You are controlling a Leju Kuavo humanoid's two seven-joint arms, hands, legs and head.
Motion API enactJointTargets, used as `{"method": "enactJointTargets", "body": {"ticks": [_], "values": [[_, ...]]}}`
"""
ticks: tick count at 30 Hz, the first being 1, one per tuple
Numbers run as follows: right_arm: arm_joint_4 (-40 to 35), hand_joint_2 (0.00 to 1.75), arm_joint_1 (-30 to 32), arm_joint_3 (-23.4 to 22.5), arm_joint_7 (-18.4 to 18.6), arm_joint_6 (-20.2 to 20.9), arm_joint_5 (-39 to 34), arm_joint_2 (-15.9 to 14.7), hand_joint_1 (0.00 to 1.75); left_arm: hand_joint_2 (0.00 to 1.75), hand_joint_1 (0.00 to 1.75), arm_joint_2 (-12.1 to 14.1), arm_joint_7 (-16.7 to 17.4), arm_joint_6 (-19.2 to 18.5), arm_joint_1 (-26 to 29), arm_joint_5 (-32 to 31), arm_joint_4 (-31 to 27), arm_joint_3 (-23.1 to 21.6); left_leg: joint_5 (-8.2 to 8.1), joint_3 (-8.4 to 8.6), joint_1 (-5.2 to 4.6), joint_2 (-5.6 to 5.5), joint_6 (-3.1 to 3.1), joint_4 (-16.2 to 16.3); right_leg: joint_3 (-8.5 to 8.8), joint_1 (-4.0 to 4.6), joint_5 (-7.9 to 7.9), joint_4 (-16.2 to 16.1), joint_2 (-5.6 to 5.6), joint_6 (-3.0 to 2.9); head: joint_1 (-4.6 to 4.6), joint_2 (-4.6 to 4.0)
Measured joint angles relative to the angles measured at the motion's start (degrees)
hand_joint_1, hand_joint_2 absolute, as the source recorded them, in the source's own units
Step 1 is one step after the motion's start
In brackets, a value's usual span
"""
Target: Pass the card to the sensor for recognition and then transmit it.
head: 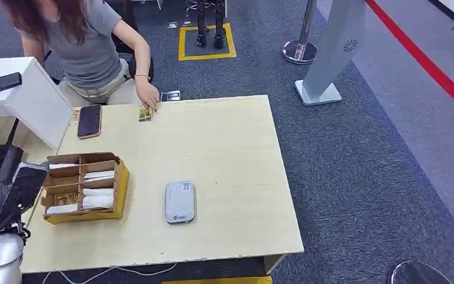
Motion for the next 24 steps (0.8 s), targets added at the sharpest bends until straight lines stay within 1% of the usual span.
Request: {"method": "enactJointTargets", "body": {"ticks": [2,7,11,15,17,19,22,24], "values": [[0.00,0.00,0.19,-0.50,-0.02,-0.11,-0.50,0.04,0.00,1.75,0.00,0.27,-0.04,0.31,4.02,-0.57,-5.40,0.00,-0.01,0.02,0.00,0.02,-0.01,0.00,0.00,0.00,-0.02,0.00,0.03,0.01,-0.04,0.00],[-0.02,0.00,0.35,-1.22,-0.02,-0.81,-0.59,0.20,0.00,1.75,0.00,0.53,-1.09,1.45,11.34,-0.60,-14.63,0.85,-0.01,0.01,0.01,-0.01,-0.01,0.00,0.01,0.00,-0.05,0.00,0.00,0.03,0.00,0.00],[-0.02,0.00,0.40,-1.90,-0.11,-0.98,-1.53,0.22,0.00,1.75,0.00,0.42,-1.18,2.49,15.84,-2.80,-19.53,2.66,-0.02,0.00,0.01,-0.02,0.00,-0.01,0.02,0.00,-0.06,0.00,-0.01,0.03,0.00,0.00],[-0.02,0.00,0.43,-2.38,0.00,-0.98,-1.51,0.26,0.00,1.75,0.00,-0.40,-0.41,2.27,19.35,-5.12,-22.36,4.57,-0.02,0.02,0.00,-0.04,0.00,-0.01,0.02,0.00,-0.07,0.00,-0.03,0.05,0.00,0.00],[-0.02,0.00,0.46,-2.51,0.07,-0.96,-1.51,0.29,0.00,1.75,0.00,-0.71,0.64,1.35,20.14,-7.22,-22.97,5.14,-0.02,0.01,0.00,-0.07,0.00,-0.01,0.03,0.00,-0.08,-0.01,-0.10,0.06,0.00,0.00],[-0.02,0.00,0.44,-2.54,0.09,-0.92,-1.49,0.31,0.00,1.75,0.00,-0.98,2.56,-0.44,20.71,-10.24,-23.08,5.46,-0.02,0.01,0.00,-0.12,0.00,-0.01,0.04,0.00,-0.08,-0.01,-0.13,0.06,0.00,0.00],[-0.02,0.00,0.44,-2.54,0.07,-0.77,-1.36,0.31,0.00,1.75,0.00,-0.89,6.13,-4.92,20.94,-14.04,-23.01,5.40,-0.01,0.02,0.01,-0.12,0.00,-0.01,0.04,0.00,-0.07,-0.01,-0.13,0.06,0.00,0.00],[-0.04,0.00,0.41,-2.54,-0.02,-0.72,-1.33,0.31,0.00,1.75,0.00,-0.80,7.90,-6.77,20.87,-16.19,-22.47,5.20,-0.01,0.05,0.00,-0.11,0.00,-0.01,0.03,0.00,-0.07,-0.01,-0.12,0.06,0.00,0.00]]}}
